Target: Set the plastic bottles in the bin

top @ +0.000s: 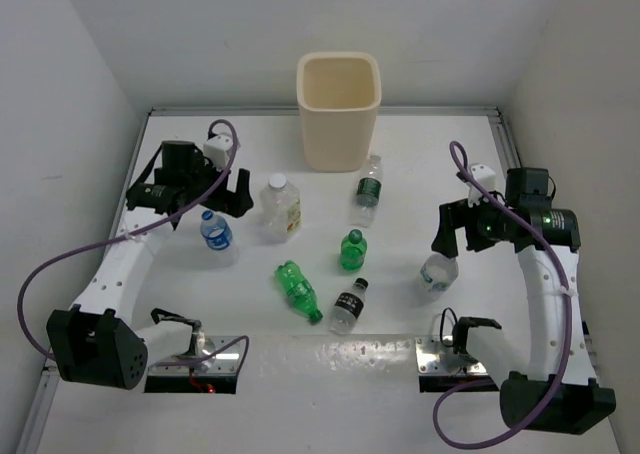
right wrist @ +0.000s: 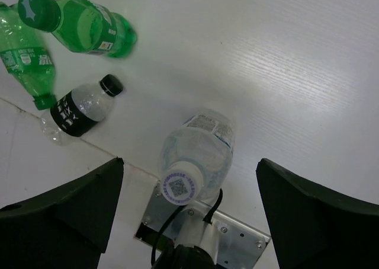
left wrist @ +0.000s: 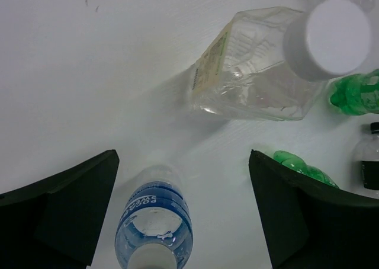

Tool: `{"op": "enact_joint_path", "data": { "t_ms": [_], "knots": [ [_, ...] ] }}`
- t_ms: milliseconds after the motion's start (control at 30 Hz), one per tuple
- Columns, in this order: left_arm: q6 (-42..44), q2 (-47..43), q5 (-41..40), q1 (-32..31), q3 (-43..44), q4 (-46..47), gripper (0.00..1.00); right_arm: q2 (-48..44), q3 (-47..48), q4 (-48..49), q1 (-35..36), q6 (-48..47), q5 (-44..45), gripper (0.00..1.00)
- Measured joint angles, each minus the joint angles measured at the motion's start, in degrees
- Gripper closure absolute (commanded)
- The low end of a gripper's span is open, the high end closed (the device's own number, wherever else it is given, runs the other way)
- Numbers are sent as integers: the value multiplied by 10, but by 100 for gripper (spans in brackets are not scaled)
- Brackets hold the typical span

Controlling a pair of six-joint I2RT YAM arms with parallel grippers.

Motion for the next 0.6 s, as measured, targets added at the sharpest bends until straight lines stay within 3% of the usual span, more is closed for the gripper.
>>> {"op": "enact_joint_path", "data": {
  "t_ms": [167,300,600],
  "knots": [
    [41,0,75,-11,38,-9,1,-7,0,-24,0,-7,-4,8],
    [68,18,112,-61,94,-17,2,-15,0,-43,0,-13,-5,8],
    [80,88,90,-139,128,-20,11,-39,0,-61,0,-14,-1,8]
  ]
}}
